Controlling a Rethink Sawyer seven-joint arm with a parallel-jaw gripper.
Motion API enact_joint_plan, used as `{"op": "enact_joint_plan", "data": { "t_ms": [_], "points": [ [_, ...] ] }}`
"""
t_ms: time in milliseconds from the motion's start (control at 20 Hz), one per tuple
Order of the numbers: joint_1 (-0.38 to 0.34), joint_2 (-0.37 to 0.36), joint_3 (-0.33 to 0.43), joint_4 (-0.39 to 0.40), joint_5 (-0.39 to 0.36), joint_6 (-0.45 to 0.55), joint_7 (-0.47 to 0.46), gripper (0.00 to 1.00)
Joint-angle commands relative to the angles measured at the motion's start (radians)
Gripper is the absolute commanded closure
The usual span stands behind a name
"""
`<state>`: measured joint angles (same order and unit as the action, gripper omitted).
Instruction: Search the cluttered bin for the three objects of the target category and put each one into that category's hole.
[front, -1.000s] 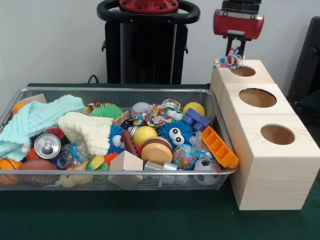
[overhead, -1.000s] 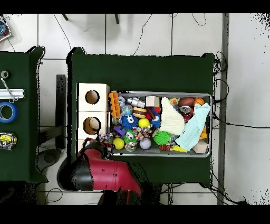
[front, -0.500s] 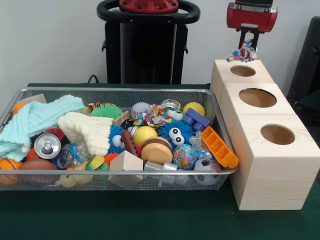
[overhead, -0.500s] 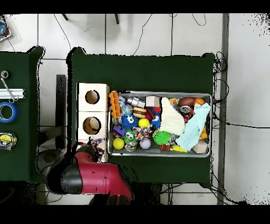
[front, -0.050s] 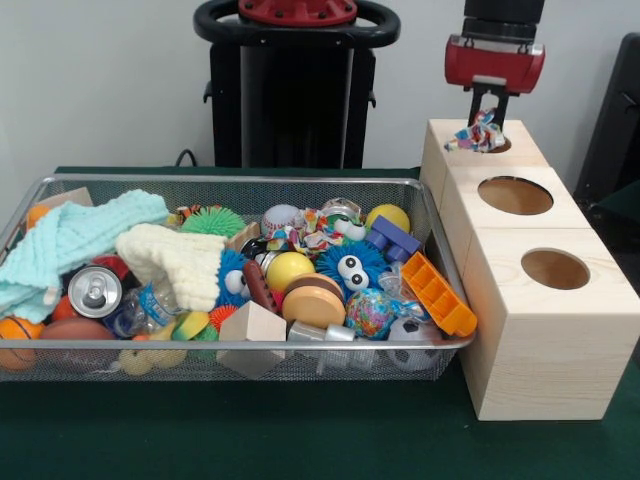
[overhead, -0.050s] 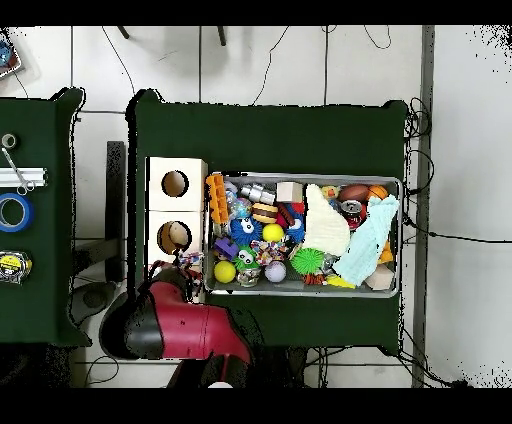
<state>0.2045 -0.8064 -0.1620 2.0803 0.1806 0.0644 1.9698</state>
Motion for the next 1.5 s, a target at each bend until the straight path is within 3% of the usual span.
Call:
{"op": "enact_joint_plan", "data": {
  "t_ms": [50, 300, 750, 1050, 1500],
  "points": [
    [-0.014, 0.102, 0.068, 0.049, 0.061, -0.091, 0.264, 1.0],
    [0.007, 0.101, 0.061, 0.062, 0.08, -0.093, 0.266, 1.0],
    [0.037, -0.005, 0.035, 0.115, 0.101, 0.007, 0.243, 1.0],
    [0.048, -0.009, 0.036, 0.115, 0.119, 0.011, 0.238, 1.0],
    [0.019, 0.044, 0.074, 0.16, 0.094, -0.116, 0.247, 1.0]
  ]
}}
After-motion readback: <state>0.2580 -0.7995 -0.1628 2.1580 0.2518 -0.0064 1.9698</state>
